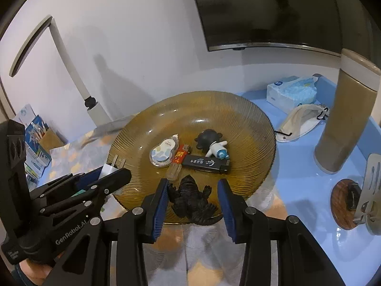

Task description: Organize rigid objects

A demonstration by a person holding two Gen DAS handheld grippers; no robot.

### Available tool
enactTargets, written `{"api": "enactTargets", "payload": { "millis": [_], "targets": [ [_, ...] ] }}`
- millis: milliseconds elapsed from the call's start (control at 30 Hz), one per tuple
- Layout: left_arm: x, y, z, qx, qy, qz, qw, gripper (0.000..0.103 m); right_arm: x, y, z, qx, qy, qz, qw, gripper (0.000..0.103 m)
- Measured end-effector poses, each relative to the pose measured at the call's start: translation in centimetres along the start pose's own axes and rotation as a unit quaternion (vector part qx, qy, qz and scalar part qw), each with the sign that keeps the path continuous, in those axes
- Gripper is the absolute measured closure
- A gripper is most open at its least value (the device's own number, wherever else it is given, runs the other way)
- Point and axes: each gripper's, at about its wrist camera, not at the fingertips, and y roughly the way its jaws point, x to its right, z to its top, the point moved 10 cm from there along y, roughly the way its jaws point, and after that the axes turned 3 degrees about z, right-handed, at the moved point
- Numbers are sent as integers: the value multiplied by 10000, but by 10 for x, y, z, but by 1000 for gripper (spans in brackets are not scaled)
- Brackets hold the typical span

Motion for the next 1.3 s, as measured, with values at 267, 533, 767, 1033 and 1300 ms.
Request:
{"api": "enactTargets", "payload": {
  "millis": [267,533,767,1033,1300],
  "targets": [
    [-48,-72,-2,514,72,506,9974,28,15,-26,-4,237,536,560,9967,40],
    [-139,-156,-53,768,-779,1057,9884,21,-72,-59,-43,344,-147,1342,9902,28],
    [-185,-152,-117,385,-893,1285,9869,21,-167,-8,-109,-293,-1224,1346,9829,27],
    [-195,-103,-164,-387,-429,1676,9842,21,-164,52,-144,-606,-1850,361,9802,27],
    [-188,-104,-164,-338,-238,1616,9860,20,-161,56,-144,-688,-1774,523,9803,21]
  ]
}}
